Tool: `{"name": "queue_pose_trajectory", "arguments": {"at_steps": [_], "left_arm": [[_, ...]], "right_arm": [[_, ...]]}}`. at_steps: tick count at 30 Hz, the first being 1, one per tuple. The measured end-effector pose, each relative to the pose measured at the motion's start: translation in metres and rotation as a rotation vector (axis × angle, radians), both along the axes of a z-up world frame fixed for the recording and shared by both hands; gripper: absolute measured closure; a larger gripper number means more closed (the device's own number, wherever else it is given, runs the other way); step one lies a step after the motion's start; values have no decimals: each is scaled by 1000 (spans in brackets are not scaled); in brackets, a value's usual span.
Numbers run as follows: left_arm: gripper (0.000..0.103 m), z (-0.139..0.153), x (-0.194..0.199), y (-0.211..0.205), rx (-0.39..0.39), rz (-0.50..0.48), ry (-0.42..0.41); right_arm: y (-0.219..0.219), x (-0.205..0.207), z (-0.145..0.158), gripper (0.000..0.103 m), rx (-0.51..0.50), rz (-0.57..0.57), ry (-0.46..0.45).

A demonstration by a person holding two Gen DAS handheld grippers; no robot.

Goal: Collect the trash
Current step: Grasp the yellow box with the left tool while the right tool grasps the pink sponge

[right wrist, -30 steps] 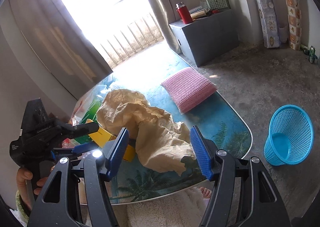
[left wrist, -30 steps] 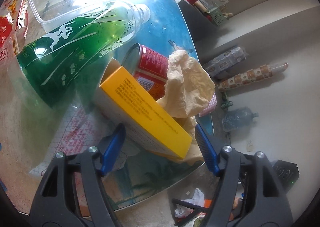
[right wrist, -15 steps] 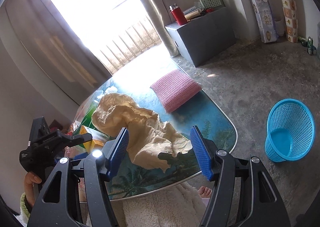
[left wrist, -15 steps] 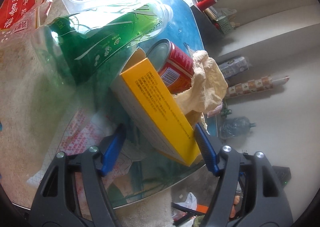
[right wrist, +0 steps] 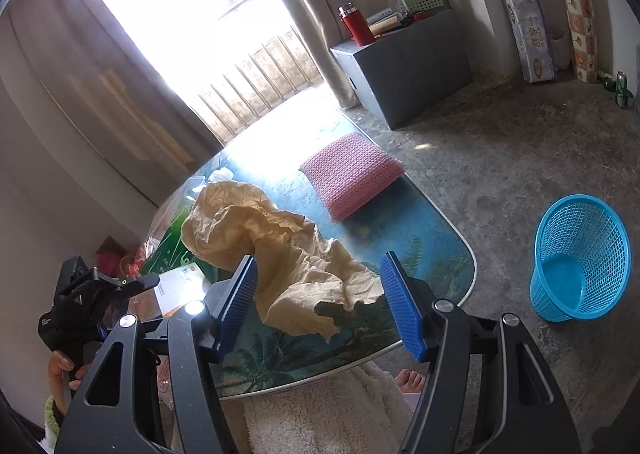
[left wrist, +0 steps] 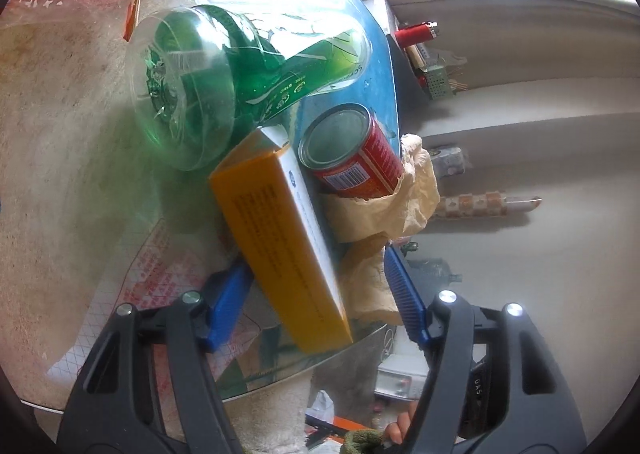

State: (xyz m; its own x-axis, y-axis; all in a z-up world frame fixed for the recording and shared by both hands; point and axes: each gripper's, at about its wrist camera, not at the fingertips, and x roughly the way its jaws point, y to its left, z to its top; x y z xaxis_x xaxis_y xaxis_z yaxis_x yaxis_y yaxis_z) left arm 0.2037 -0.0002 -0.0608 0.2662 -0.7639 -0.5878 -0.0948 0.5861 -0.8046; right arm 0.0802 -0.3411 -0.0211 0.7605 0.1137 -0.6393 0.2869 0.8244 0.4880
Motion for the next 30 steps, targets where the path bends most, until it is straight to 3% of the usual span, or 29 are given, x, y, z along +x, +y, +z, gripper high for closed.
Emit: {"name": "queue_pose_trajectory", "arguments": {"at_steps": [4, 11, 13, 15, 17, 25, 30], "left_arm": [[43, -3, 4, 1, 32, 16, -2], [66, -5, 2, -4, 91, 12, -1], [66, -3, 2, -6, 88, 9, -18], [68, -1, 1, -4, 89, 5, -40], [70, 0, -1, -2, 76, -1, -59], [72, 8, -9, 11, -3, -32, -112], [74, 14, -12, 18, -41, -46, -144]], "right_arm": [[2, 1, 0, 41, -4, 0, 10], [3, 5, 7, 41, -45, -1, 11], [-1, 13, 13, 41, -72, 9, 8], [-6, 28, 18, 39, -119, 40, 22], [-10, 48, 22, 26, -191, 85, 47], [-20, 144, 2, 20, -433, 260, 231], [-17, 181, -23, 16, -481, 372, 334]]}}
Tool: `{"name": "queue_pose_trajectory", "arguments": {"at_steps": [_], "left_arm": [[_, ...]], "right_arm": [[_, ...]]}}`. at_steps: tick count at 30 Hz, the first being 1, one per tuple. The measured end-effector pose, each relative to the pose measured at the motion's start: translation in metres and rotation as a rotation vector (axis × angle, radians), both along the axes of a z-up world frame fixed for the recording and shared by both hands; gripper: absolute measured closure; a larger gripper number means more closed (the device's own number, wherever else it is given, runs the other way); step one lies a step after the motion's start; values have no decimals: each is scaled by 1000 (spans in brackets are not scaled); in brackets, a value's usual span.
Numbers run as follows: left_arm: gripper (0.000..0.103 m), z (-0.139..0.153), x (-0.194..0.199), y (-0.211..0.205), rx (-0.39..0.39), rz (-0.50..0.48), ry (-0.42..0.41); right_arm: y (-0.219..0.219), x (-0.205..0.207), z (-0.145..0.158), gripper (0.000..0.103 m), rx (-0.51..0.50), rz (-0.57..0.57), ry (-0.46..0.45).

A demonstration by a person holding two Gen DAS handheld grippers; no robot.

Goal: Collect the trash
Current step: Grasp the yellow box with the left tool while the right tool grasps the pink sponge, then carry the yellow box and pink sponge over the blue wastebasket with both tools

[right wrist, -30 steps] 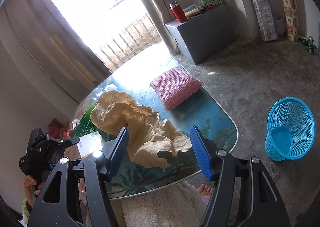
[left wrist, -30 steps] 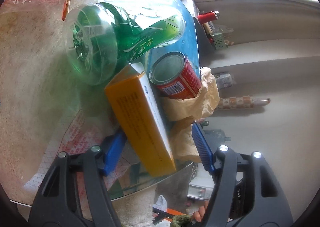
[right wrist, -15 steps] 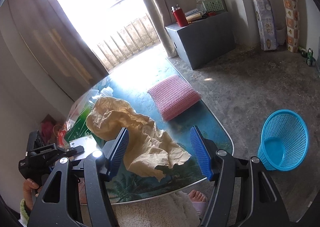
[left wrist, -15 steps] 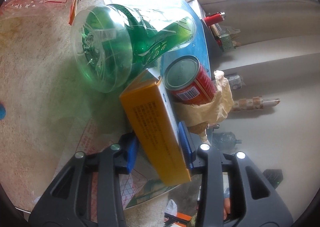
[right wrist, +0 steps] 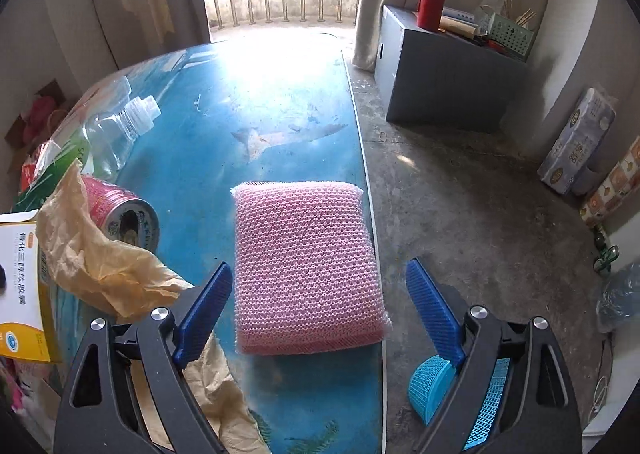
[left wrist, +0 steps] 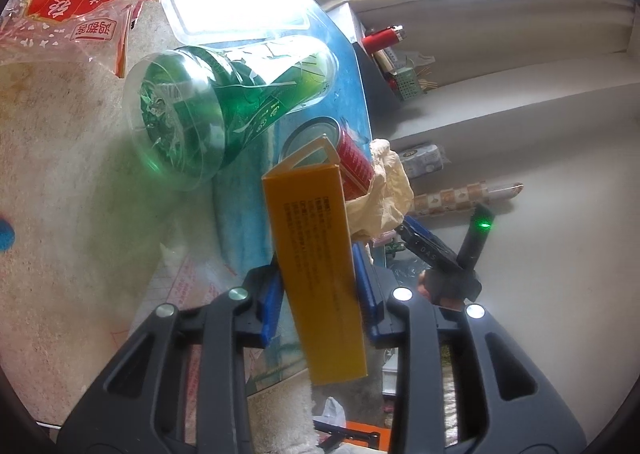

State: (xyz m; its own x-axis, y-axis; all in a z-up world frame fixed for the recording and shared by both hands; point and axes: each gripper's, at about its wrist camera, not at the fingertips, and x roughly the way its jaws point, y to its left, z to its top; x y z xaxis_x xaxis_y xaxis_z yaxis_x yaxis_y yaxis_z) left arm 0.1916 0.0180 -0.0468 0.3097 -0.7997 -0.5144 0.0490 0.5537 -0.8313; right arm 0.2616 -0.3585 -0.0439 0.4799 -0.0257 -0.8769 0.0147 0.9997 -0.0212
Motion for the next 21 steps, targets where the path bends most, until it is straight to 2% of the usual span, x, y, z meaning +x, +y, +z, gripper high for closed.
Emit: {"name": "queue_pose_trajectory", "arguments": {"at_steps": [2, 9, 14, 15, 18, 21], "left_arm": [[75, 3, -1, 3, -12, -6, -19], [75, 15, 4, 12, -44, -7, -68], [75, 20, 2, 14, -64, -13, -102], [75, 23, -1, 15, -68, -17, -110], [75, 29, -2, 14, -71, -21, -134], [75, 34, -4, 16, -79, -19, -154]], "right_arm": [[1, 6, -5, 11, 12, 18, 14], [18, 10, -7, 11, -23, 66, 44], [27, 10, -13, 11, -107, 73, 55], [27, 9, -13, 11, -102, 68, 54], [24, 7, -12, 21, -97, 49, 49], [21, 6, -10, 23, -90, 27, 42]]}}
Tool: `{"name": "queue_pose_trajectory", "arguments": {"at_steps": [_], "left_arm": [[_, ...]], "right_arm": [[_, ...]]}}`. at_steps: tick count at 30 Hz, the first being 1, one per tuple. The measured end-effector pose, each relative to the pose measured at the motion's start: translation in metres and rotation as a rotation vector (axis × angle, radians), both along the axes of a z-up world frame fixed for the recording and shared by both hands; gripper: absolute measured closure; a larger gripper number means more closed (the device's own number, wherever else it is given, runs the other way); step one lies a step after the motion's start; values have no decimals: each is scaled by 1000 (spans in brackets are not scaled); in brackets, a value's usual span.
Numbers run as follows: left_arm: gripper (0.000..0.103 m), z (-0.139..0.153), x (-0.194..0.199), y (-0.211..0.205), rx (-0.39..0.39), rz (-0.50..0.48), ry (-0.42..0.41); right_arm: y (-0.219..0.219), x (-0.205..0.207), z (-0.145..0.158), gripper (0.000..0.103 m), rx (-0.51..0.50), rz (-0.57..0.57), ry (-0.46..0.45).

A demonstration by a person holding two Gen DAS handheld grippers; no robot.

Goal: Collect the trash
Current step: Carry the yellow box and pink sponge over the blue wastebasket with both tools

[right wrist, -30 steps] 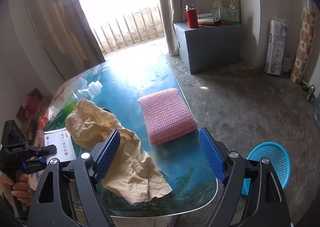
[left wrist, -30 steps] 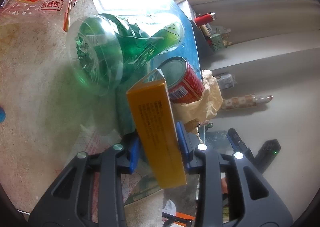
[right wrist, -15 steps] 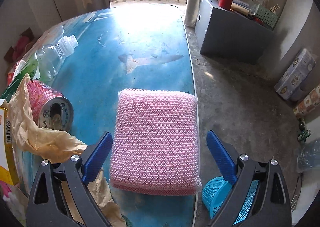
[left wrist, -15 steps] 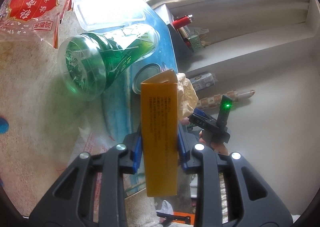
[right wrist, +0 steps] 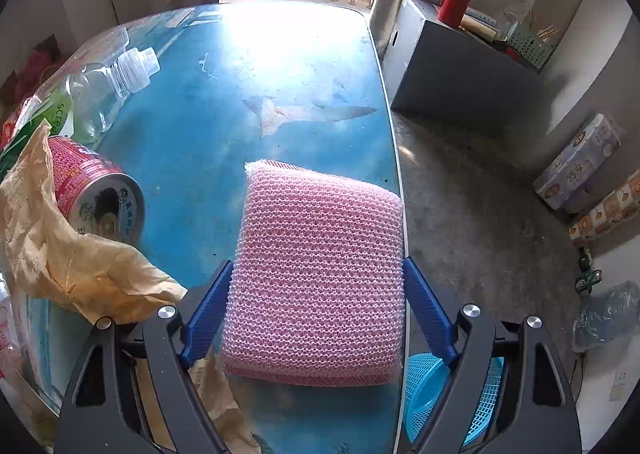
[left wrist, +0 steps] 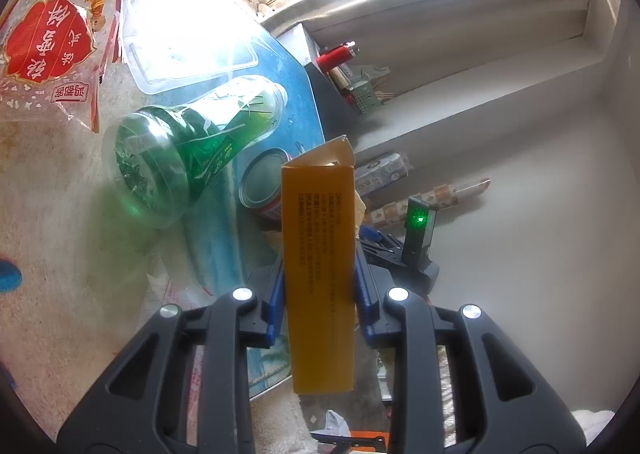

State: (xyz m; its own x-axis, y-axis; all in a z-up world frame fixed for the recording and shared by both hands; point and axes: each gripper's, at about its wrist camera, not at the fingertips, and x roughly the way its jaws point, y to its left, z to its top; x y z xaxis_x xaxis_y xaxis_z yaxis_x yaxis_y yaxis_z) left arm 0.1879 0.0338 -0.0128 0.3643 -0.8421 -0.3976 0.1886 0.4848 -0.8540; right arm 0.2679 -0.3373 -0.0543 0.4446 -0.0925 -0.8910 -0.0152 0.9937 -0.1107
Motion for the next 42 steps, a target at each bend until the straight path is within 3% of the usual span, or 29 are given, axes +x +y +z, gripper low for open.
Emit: {"name": "queue_pose_trajectory", "arguments": {"at_steps": [10, 17, 22, 27, 33, 38, 42], "left_arm": [[76, 21, -14, 7, -14, 6, -62], [75, 49, -26, -10, 2, -37, -137], [75, 69, -33, -43, 10, -125, -185], [75, 85, -37, -105, 22, -261, -222], [76, 84, -42, -207, 71, -450, -213], [75, 70, -54, -307, 189, -593, -186], [75, 37, -62, -388, 316, -683, -154]], "right_arm": [[-11, -25, 36, 25, 71, -79, -111], [-26, -86, 74, 25, 163, -143, -239], [-52, -141, 87, 25, 228, -239, -305], [-91, -207, 87, 25, 248, -384, -345], [-147, -282, 63, 25, 269, -610, -324], [-188, -324, 24, 25, 352, -765, -288], [-223, -342, -21, 25, 489, -886, -252]]}}
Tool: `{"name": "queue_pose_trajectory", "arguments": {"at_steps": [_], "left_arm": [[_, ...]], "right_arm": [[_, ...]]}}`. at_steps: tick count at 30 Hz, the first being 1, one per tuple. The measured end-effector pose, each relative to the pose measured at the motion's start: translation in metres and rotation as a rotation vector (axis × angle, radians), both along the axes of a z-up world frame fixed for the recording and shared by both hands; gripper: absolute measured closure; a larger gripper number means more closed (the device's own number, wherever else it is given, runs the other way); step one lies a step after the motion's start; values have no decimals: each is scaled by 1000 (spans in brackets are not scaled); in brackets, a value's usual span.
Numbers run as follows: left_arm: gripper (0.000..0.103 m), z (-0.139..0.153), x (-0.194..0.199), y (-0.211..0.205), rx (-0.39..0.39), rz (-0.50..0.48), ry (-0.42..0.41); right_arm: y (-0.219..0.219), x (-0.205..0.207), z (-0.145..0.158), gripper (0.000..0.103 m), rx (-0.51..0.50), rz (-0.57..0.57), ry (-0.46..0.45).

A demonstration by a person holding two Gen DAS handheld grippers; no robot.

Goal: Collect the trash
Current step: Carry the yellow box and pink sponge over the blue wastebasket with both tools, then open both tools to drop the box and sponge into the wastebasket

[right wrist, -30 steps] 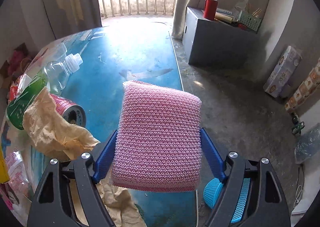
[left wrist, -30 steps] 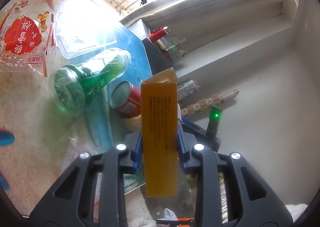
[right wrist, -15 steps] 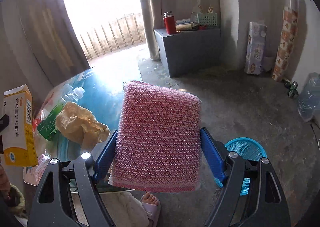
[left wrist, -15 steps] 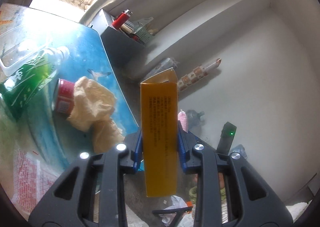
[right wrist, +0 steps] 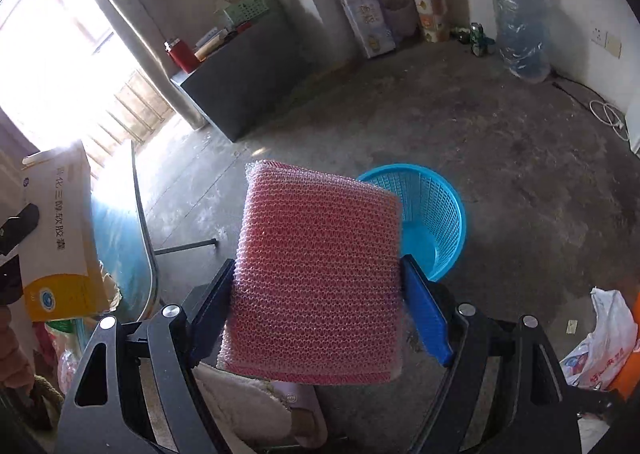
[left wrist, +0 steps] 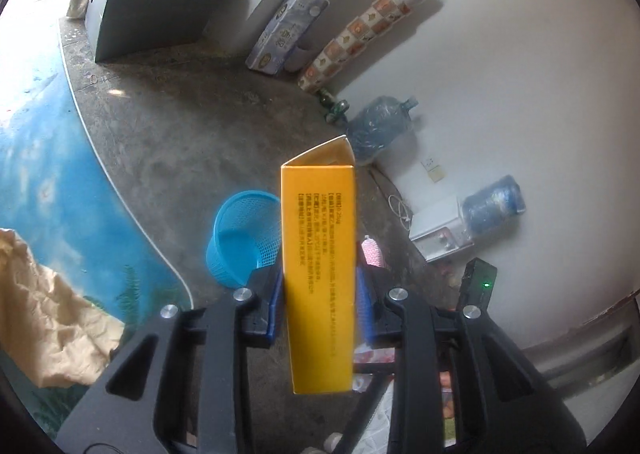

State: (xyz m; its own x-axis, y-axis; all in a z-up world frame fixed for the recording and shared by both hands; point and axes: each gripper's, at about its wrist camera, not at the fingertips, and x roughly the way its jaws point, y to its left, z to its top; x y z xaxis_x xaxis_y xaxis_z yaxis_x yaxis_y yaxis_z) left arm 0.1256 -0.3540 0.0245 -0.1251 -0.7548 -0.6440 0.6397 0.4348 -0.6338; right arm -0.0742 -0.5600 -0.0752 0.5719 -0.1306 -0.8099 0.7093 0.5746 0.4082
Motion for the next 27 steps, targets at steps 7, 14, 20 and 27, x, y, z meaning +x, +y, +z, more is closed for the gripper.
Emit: {"name": "queue_pose_trajectory", "arguments": {"at_steps": [7, 14, 20, 27], "left_arm": [[75, -93, -5, -114, 245, -55, 56], [74, -160, 0, -185, 371, -47, 115], [49, -181, 20, -199, 432, 29, 135], [49, -157, 17, -181, 387, 10, 78]], "right_arm": [[-59, -2, -85, 25, 287, -144, -44], [-105, 21, -144, 23, 435, -203, -58], [-136, 36, -182, 21, 465, -232, -31], [-142, 33, -197, 21, 450, -251, -34]]}}
